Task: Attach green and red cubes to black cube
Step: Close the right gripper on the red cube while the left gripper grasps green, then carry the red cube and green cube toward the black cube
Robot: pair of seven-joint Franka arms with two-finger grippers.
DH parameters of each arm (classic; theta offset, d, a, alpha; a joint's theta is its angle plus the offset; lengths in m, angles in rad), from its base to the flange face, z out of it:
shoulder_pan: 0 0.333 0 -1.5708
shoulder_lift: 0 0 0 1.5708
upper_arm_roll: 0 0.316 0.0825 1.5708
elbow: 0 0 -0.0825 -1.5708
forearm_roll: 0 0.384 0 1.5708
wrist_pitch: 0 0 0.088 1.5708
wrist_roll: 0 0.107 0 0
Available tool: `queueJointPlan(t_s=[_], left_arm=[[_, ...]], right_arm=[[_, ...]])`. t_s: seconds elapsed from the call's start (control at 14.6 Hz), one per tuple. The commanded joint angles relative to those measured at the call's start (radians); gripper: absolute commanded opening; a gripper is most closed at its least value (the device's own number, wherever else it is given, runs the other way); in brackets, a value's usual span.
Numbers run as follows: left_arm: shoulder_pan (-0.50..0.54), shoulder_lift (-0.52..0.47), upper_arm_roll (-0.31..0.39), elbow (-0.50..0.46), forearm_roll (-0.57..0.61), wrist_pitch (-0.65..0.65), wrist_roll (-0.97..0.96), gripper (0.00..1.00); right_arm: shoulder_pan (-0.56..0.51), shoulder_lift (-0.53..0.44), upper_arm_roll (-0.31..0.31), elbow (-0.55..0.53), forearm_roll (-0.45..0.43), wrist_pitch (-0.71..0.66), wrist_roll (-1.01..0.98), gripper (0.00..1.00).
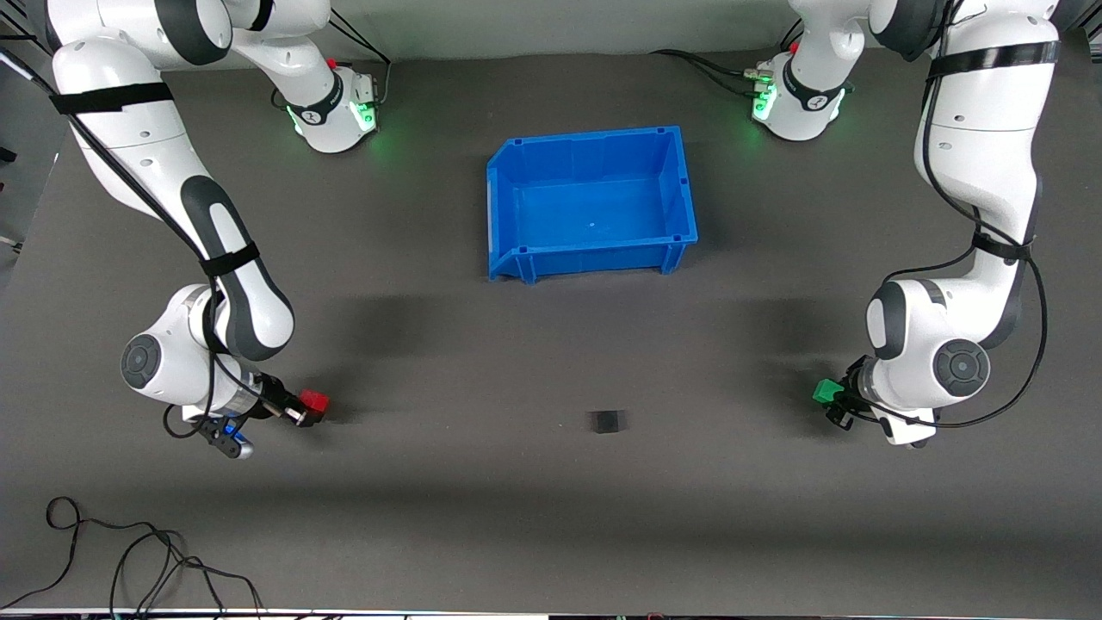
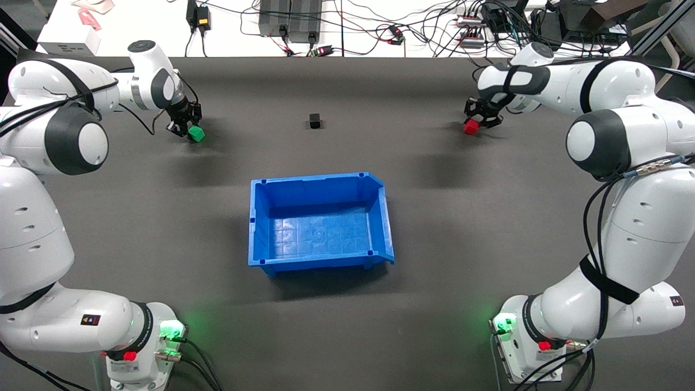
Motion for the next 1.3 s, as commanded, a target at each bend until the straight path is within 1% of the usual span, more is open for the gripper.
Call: queueJointPlan(t_s=[0.0, 0.07, 0.14, 0.2, 0.27, 0.48, 0.68, 0.75, 0.96, 1.09, 1.16, 1.23], left_arm=[[0.009, -0.038, 0.011, 0.045, -0.011, -0.073, -0.02, 0.0], [0.013, -0.038, 0.011, 0.092, -0.026, -0.134, -0.057, 0.0], [0.013, -0.038, 0.011, 0.129, -0.045, -0.183, -0.104, 0.0], [0.004, -0.038, 0.006, 0.157, -0.051, -0.214, -0.156, 0.0], [-0.005, -0.038, 0.005, 0.175, -0.054, -0.219, -0.21, 0.0], [-0.02, -0.017, -0.043, 0.227, -0.06, -0.218, -0.391, 0.0], [-0.028, 0.009, -0.111, 0.241, -0.054, -0.208, -0.544, 0.0], [-0.054, 0.031, -0.121, 0.249, -0.048, -0.207, -0.612, 0.0], [-0.13, 0.101, -0.119, 0.321, -0.051, -0.202, -0.749, 0.0], [-0.161, 0.121, -0.122, 0.344, -0.06, -0.201, -0.786, 0.0], [-0.177, 0.127, -0.124, 0.355, -0.063, -0.198, -0.812, 0.0], [-0.198, 0.136, -0.124, 0.369, -0.063, -0.175, -0.867, 0.0]], right_arm=[[0.032, -0.008, -0.002, 0.012, 0.078, -0.006, 0.11, 0.0], [0.032, -0.005, 0.0, 0.015, 0.087, -0.006, 0.134, 0.0], [0.038, 0.002, 0.0, 0.032, 0.117, -0.006, 0.217, 0.0], [0.067, 0.006, 0.0, 0.057, 0.14, -0.006, 0.31, 0.0], [0.107, 0.012, 0.0, 0.078, 0.144, -0.006, 0.399, 0.0], [0.211, 0.031, -0.002, 0.132, 0.138, -0.006, 0.651, 0.0], [0.286, 0.055, -0.002, 0.187, 0.133, -0.006, 0.823, 0.0], [0.302, 0.063, -0.002, 0.201, 0.139, -0.005, 0.864, 0.0], [0.369, 0.11, -0.003, 0.29, 0.122, -0.005, 1.042, 0.0], [0.405, 0.15, -0.006, 0.337, 0.116, -0.005, 1.113, 0.0], [0.423, 0.172, -0.008, 0.359, 0.101, -0.003, 1.15, 0.0], [0.452, 0.198, -0.009, 0.382, 0.066, -0.003, 1.2, 0.0]])
